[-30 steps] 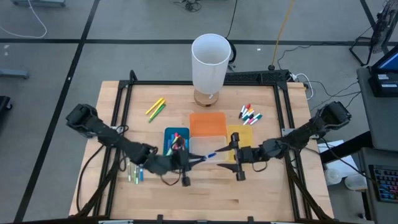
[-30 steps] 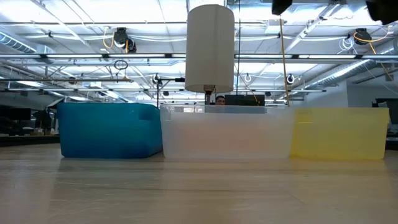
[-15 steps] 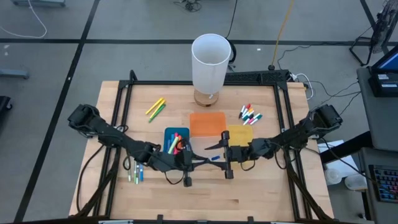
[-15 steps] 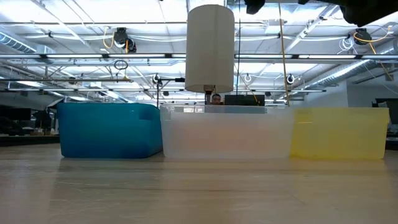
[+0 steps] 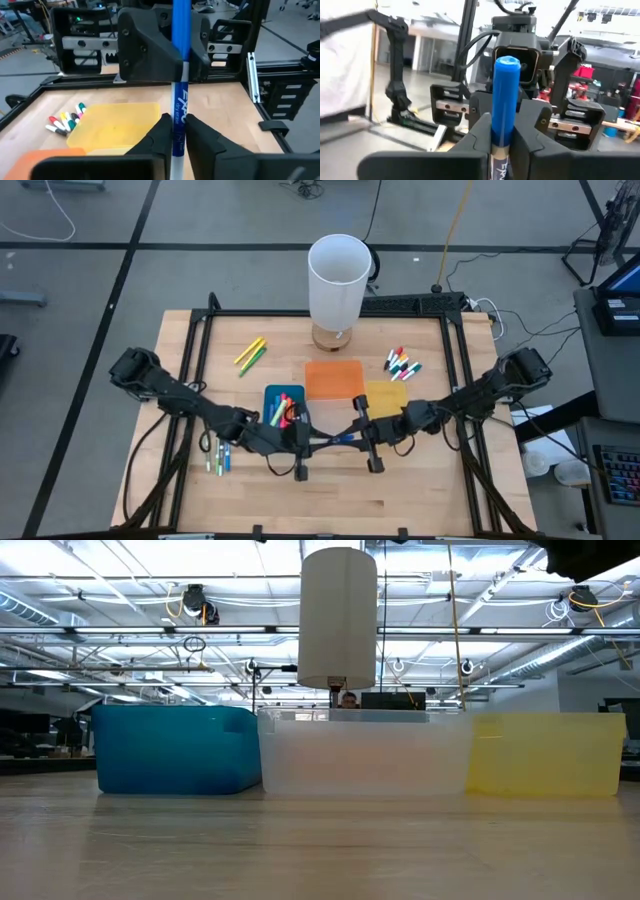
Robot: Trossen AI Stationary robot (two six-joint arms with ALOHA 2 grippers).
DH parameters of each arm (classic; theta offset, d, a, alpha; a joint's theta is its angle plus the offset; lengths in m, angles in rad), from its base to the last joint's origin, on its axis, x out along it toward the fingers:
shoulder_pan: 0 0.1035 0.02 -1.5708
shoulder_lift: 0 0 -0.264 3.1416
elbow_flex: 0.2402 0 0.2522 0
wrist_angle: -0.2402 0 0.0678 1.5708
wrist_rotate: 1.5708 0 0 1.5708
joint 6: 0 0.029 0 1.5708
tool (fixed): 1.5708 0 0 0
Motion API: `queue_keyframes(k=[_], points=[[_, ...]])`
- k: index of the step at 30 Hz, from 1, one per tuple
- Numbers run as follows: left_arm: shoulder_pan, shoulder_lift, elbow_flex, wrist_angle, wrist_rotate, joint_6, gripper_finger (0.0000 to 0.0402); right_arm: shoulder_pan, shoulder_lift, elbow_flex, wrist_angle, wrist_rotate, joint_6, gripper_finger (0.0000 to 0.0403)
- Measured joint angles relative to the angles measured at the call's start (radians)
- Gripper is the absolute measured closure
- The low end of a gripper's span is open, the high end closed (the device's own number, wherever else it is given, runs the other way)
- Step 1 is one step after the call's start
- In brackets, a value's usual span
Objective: Pick & Place Markers
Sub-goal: Put the right blue marker pen into the yellow bin, then put the left green marker pen into the yellow bin
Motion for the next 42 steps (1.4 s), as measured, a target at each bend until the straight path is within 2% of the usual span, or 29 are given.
queue_keyframes(k=[4, 8, 10, 13, 16, 21, 24, 27, 31, 38, 40, 42], points=[[-0.011, -0.011, 0.000, -0.090, 0.017, -0.061, 0.0298, 0.004, -0.099, 0.000, -0.225, 0.105, -0.013, 0.0379], [-0.048, -0.057, 0.001, -0.271, 0.022, -0.205, 0.0263, 0.026, -0.241, 0.000, -0.517, 0.259, 0.013, 0.0379], [-0.077, -0.069, 0.000, -0.370, -0.018, -0.284, 0.0253, 0.043, -0.315, 0.000, -0.676, 0.298, 0.077, 0.0379], [-0.134, -0.072, 0.000, -0.463, -0.144, -0.375, 0.0246, 0.068, -0.421, -0.013, -0.905, 0.337, 0.209, 0.0379], [-0.208, -0.072, -0.007, -0.527, -0.320, -0.449, 0.0245, 0.087, -0.508, -0.075, -1.023, 0.359, 0.330, 0.0379], [-0.318, -0.072, -0.048, -0.542, -0.621, -0.487, 0.0243, 0.087, -0.629, -0.250, -1.012, 0.366, 0.459, 0.0379], [-0.353, -0.072, -0.070, -0.541, -0.732, -0.546, 0.0243, 0.077, -0.681, -0.361, -0.928, 0.452, 0.466, 0.0379], [-0.351, -0.072, -0.085, -0.549, -0.724, -0.587, 0.0243, 0.058, -0.717, -0.460, -0.814, 0.511, 0.460, 0.0359], [-0.349, -0.072, -0.085, -0.544, -0.679, -0.597, 0.0243, 0.036, -0.729, -0.559, -0.651, 0.498, 0.465, 0.0313], [-0.348, -0.073, -0.085, -0.548, -0.584, -0.654, 0.0243, 0.036, -0.732, -0.593, -0.542, 0.481, 0.459, 0.0239], [-0.348, -0.074, -0.085, -0.563, -0.529, -0.712, 0.0243, 0.036, -0.731, -0.593, -0.531, 0.480, 0.459, 0.0219], [-0.348, -0.088, -0.078, -0.630, -0.427, -0.815, 0.0243, 0.036, -0.731, -0.593, -0.513, 0.480, 0.459, 0.0203]])
